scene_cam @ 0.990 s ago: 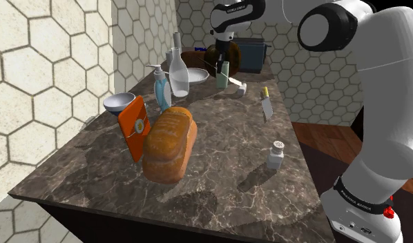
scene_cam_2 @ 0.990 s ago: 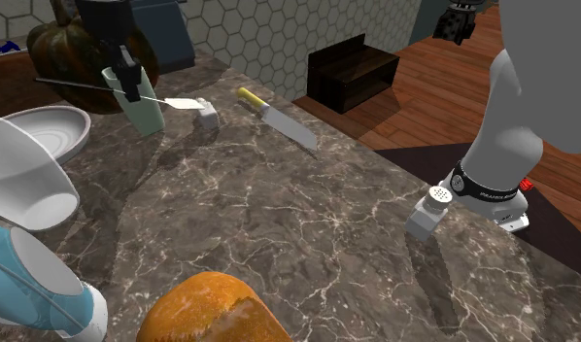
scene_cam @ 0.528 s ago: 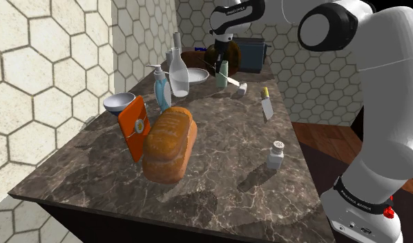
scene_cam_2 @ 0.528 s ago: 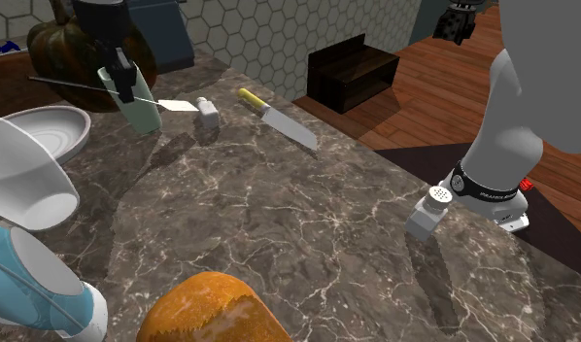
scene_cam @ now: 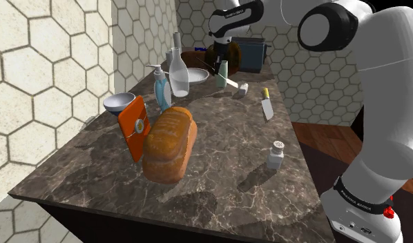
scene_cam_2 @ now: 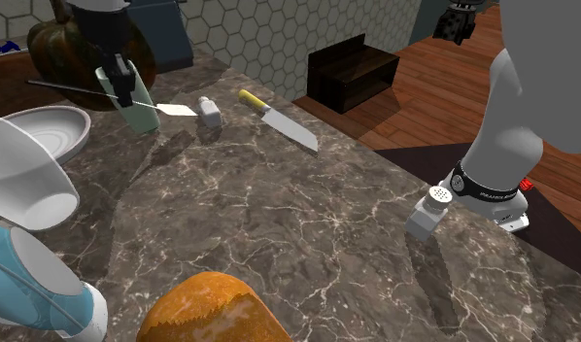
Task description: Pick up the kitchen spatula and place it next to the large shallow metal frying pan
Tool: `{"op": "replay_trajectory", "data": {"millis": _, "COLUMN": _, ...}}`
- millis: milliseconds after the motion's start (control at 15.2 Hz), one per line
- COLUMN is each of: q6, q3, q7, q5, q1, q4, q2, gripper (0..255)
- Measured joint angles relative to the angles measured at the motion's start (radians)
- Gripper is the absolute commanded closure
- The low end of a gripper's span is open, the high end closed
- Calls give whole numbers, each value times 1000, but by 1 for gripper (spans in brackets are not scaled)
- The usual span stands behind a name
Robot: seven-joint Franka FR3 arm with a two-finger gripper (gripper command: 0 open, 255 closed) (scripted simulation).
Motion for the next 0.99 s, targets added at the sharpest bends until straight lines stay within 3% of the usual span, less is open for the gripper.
{"op": "replay_trajectory", "data": {"millis": 66, "q6": 27, "q3": 1, "q7": -6, "q5": 1, "q1": -3, "q4": -31, "q2": -16, "gripper": 0}}
{"op": "replay_trajectory", "data": {"millis": 396, "q6": 187, "q3": 5, "q7": 10, "q5": -4, "q1": 23, "q4": -319, "q2": -118, "gripper": 0}}
{"op": "replay_trajectory", "data": {"millis": 528, "q6": 40, "q3": 2, "q7": -7, "q5": 0, "q1": -2, "q4": -145, "q2": 11, "gripper": 0}}
{"op": "replay_trajectory", "data": {"millis": 660, "q6": -60, "q3": -1, "q7": -9, "q5": -1, "q1": -13, "q4": -26, "q2": 55, "gripper": 0}}
{"op": "replay_trajectory", "data": {"millis": 990, "q6": -109, "q3": -4, "q7": -7, "q5": -4, "q1": -16, "q4": 12, "q2": 45, "gripper": 0}}
